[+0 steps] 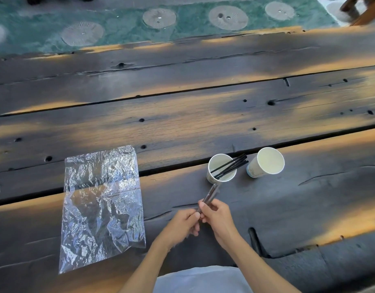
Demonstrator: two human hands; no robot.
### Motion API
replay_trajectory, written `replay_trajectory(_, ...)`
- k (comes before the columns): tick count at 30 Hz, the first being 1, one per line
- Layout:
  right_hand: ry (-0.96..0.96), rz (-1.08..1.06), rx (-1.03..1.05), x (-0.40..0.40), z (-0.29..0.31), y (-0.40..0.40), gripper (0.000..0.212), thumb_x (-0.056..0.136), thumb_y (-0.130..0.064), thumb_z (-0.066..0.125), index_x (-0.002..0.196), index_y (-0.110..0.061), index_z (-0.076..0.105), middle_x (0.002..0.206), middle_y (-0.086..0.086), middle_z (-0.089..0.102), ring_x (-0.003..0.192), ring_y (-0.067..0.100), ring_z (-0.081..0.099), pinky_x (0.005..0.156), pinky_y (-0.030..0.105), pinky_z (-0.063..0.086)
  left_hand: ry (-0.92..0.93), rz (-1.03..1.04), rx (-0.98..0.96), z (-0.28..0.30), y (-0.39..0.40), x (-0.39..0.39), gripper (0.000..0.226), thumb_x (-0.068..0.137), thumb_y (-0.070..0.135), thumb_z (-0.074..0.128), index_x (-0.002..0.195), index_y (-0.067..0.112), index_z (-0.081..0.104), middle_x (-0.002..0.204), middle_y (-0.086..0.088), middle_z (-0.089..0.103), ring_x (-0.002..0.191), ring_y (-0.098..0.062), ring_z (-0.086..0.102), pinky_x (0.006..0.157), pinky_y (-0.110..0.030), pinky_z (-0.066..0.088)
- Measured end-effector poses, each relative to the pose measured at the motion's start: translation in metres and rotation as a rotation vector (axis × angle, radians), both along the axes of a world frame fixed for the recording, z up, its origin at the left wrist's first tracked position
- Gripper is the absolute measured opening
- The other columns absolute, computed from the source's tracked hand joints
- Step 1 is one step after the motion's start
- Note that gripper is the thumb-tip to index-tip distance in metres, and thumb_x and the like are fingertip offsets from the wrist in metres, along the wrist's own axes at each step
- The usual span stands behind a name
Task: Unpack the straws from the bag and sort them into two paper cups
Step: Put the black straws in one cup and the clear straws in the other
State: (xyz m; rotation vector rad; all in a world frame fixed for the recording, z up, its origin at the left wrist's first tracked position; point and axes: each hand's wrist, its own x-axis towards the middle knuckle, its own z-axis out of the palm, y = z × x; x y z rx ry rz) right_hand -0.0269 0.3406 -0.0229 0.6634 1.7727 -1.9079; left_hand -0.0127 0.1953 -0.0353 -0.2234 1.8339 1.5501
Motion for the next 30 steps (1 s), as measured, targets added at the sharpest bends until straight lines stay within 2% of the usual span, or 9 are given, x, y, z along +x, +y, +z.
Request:
replay_trajectory(2, 0.005, 0.005, -0.025, 0.002, 0.004, 0.011, 0.011, 0.094, -0.005, 0.061, 0.099, 0.003, 0.067, 0.065, 0.01, 0.057, 0.056, 0.018, 0.049, 0.057, 0.031, 0.045, 0.043, -0.086, -0.055, 0.004, 0.005, -0.003, 0.028, 0.103, 0.023, 0.041, 0.082, 0.022, 0.06, 0.07, 0.003, 0.057, 0.06, -0.009, 0.053, 0.059, -0.019, 0.044)
replay_trajectory(4, 0.021, 0.026, -0.031, 0.003, 0.01, 0.023, 0.009, 0.094, -0.002, 0.06, 0.098, 0.001, 0.067, 0.066, 0.011, 0.059, 0.057, 0.018, 0.051, 0.055, 0.028, 0.044, 0.062, -0.168, -0.053, 0.006, 0.011, -0.007, 0.028, 0.102, 0.026, 0.042, 0.081, 0.026, 0.061, 0.073, 0.005, 0.058, 0.062, -0.006, 0.053, 0.062, -0.02, 0.045)
replay_trajectory(7, 0.082, -0.026, 0.038, 0.003, 0.02, 0.046, 0.006, 0.093, 0.0, 0.06, 0.092, 0.001, 0.066, 0.066, 0.011, 0.059, 0.06, 0.021, 0.055, 0.053, 0.027, 0.048, 0.121, -0.17, -0.127, 0.003, 0.021, -0.012, 0.017, 0.098, 0.035, 0.051, 0.102, 0.027, 0.065, 0.096, 0.009, 0.065, 0.088, -0.004, 0.06, 0.084, -0.028, 0.051)
replay_trajectory(10, 0.153, -0.249, 0.104, 0.002, 0.039, 0.08, 0.004, 0.093, -0.001, 0.061, 0.092, 0.001, 0.064, 0.073, 0.012, 0.06, 0.06, 0.017, 0.061, 0.056, 0.025, 0.055, 0.309, -0.121, -0.55, -0.012, 0.023, -0.016, 0.053, 0.088, 0.04, 0.063, 0.137, 0.027, 0.049, 0.136, 0.002, 0.05, 0.127, -0.018, 0.045, 0.107, -0.036, 0.039)
replay_trajectory(13, 0.261, -0.45, 0.134, -0.006, 0.062, 0.116, 0.007, 0.095, 0.0, 0.057, 0.092, -0.001, 0.063, 0.075, 0.01, 0.06, 0.059, 0.013, 0.064, 0.059, 0.021, 0.057, 0.373, -0.264, -0.831, -0.02, 0.024, -0.021, 0.087, 0.084, 0.047, 0.068, 0.154, 0.03, 0.019, 0.164, -0.009, 0.011, 0.151, -0.031, 0.009, 0.12, -0.046, 0.017)
replay_trajectory(15, 0.341, -0.551, 0.147, -0.015, 0.078, 0.134, 0.008, 0.096, 0.001, 0.056, 0.092, -0.002, 0.062, 0.073, 0.005, 0.062, 0.057, 0.012, 0.064, 0.059, 0.02, 0.057, 0.344, -0.38, -0.928, -0.026, 0.027, -0.024, 0.103, 0.082, 0.049, 0.07, 0.156, 0.034, 0.0, 0.165, -0.012, -0.011, 0.151, -0.037, -0.011, 0.12, -0.055, 0.004)
replay_trajectory(17, 0.425, -0.629, 0.176, -0.026, 0.093, 0.145, 0.009, 0.096, 0.001, 0.056, 0.092, -0.004, 0.061, 0.071, 0.001, 0.063, 0.056, 0.011, 0.063, 0.06, 0.019, 0.056, 0.294, -0.436, -0.971, -0.033, 0.027, -0.027, 0.111, 0.08, 0.051, 0.071, 0.155, 0.036, -0.01, 0.163, -0.011, -0.021, 0.149, -0.039, -0.019, 0.116, -0.063, 0.0)
replay_trajectory(22, 0.536, -0.679, 0.278, -0.059, 0.109, 0.154, 0.012, 0.096, 0.0, 0.055, 0.09, -0.008, 0.062, 0.074, 0.005, 0.06, 0.058, 0.01, 0.062, 0.065, 0.02, 0.057, 0.223, -0.478, -0.98, -0.041, 0.024, -0.032, 0.111, 0.079, 0.054, 0.07, 0.155, 0.036, -0.01, 0.162, -0.01, -0.025, 0.147, -0.039, -0.024, 0.113, -0.069, 0.0)
replay_trajectory(30, 0.418, -0.655, 0.424, -0.108, 0.089, 0.152, 0.007, 0.092, -0.009, 0.059, 0.091, -0.003, 0.063, 0.072, 0.005, 0.064, 0.053, 0.004, 0.064, 0.069, 0.029, 0.056, 0.216, -0.482, -0.985, -0.039, 0.024, -0.032, 0.11, 0.08, 0.055, 0.069, 0.155, 0.037, -0.009, 0.162, -0.01, -0.026, 0.147, -0.038, -0.025, 0.114, -0.068, 0.001)
